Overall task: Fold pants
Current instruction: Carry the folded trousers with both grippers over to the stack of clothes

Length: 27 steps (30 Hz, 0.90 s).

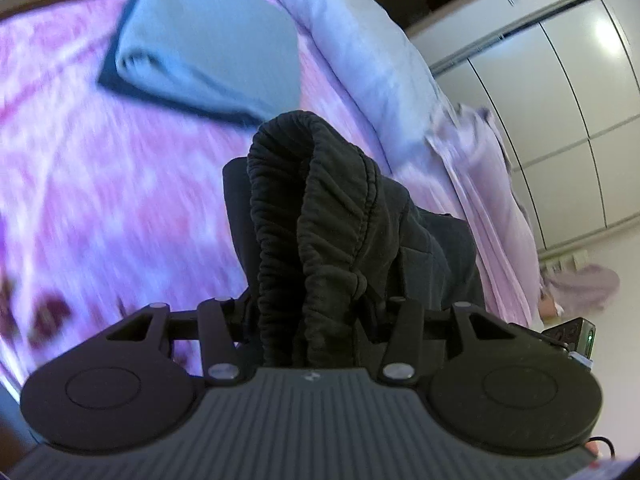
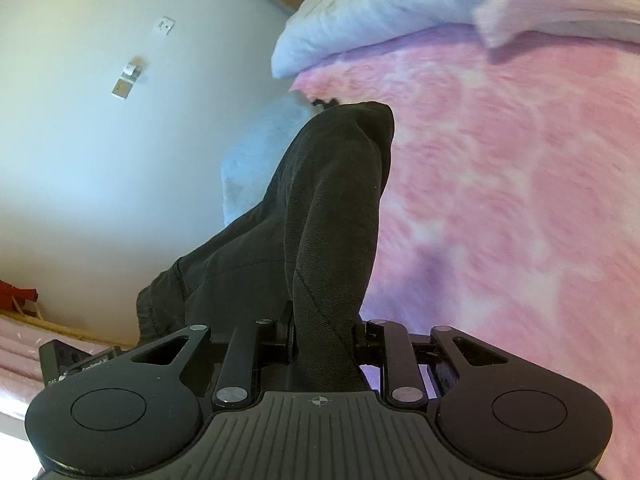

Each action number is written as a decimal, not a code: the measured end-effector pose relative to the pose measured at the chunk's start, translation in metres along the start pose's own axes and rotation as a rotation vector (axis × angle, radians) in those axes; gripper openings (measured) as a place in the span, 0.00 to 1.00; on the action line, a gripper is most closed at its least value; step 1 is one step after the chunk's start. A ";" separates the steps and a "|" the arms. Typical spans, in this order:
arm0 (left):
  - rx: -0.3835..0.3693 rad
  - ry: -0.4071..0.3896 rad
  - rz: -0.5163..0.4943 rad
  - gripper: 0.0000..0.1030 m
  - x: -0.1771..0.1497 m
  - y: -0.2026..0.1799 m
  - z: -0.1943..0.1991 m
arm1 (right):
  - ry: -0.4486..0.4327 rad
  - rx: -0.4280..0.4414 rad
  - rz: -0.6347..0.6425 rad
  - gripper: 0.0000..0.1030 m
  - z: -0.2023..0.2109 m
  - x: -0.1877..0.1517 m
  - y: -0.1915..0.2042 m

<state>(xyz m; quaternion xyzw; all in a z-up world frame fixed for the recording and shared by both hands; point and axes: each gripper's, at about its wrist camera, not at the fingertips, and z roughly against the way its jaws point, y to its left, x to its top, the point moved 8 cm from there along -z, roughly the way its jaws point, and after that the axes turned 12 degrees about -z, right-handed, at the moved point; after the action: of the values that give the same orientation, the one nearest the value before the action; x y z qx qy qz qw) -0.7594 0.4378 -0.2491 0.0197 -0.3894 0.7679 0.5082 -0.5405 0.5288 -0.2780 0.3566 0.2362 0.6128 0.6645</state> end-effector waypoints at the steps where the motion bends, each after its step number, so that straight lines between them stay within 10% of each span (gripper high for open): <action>1: 0.007 -0.007 0.002 0.42 0.014 0.008 0.000 | 0.006 0.003 0.006 0.19 -0.014 0.010 0.006; 27: 0.050 -0.199 0.097 0.42 0.273 0.182 -0.057 | 0.069 0.065 0.226 0.19 -0.273 0.206 0.160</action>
<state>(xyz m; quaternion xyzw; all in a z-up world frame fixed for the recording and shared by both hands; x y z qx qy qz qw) -1.0156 0.6488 -0.2774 0.0896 -0.4193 0.7952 0.4287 -0.8205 0.7806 -0.3031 0.3810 0.2370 0.6878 0.5706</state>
